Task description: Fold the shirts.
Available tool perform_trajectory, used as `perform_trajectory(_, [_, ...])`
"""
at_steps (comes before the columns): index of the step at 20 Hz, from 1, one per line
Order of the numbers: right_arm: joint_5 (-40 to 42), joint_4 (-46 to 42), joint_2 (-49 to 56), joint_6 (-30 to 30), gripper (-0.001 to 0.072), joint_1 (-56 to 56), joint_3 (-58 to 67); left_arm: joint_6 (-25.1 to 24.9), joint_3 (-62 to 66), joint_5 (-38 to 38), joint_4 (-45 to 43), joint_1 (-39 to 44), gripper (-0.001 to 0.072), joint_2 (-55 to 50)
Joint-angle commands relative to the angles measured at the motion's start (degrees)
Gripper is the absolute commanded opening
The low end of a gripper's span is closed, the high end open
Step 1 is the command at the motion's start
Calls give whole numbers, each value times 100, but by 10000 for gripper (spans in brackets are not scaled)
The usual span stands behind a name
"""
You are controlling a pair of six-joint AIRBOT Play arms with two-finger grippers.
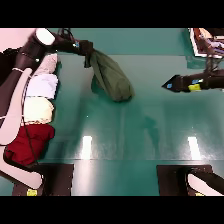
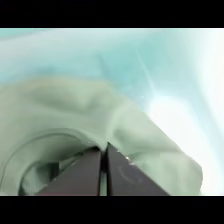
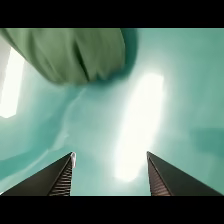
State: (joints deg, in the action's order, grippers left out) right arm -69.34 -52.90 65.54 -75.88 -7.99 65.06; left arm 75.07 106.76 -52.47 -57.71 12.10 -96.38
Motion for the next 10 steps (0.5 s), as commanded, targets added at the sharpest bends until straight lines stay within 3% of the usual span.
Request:
perform_trajectory(1, [452, 1156, 807, 573, 527, -7, -553, -11, 85, -691, -197, 0, 24, 341])
perform_trajectory(4, [763, 2288, 1843, 1276, 525, -144, -398, -9, 79, -992, -247, 0, 25, 330])
perform_trajectory(10, [1158, 2376, 3622, 1384, 516, -1060, 981, -9, 79, -1034, -356, 0, 25, 330])
